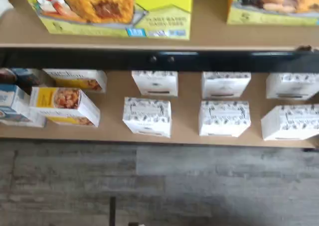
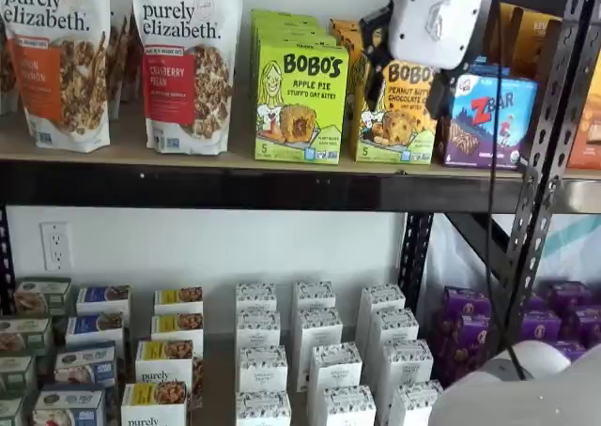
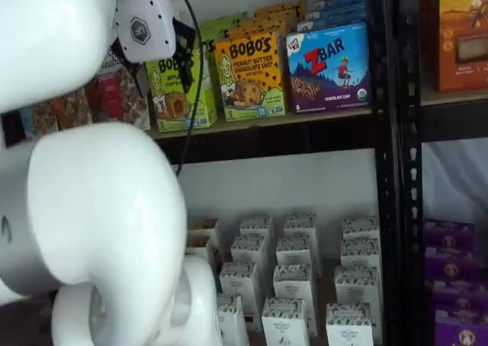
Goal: Pick the green box on the top shelf, the fourth from the left
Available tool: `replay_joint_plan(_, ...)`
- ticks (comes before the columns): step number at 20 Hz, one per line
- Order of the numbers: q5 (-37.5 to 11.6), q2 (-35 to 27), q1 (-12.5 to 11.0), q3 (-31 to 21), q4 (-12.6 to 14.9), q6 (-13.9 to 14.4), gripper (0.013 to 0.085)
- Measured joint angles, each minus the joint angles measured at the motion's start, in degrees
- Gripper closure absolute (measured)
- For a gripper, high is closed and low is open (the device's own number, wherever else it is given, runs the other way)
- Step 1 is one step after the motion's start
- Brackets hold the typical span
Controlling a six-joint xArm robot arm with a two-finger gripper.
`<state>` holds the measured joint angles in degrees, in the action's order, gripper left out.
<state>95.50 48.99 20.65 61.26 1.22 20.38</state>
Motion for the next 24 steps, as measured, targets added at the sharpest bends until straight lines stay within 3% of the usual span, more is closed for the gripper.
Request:
replay_joint_plan(7, -4.54, -3.09, 1.82, 1.05, 0.46, 1.7, 0.013)
replay_joint_plan(16, -6.27, -9.25, 3.71, 4.35, 0.92, 3.68, 0.013)
replay_joint_plan(24, -7.4, -13.92, 5.34, 6.9, 4.22, 5.47, 0.013)
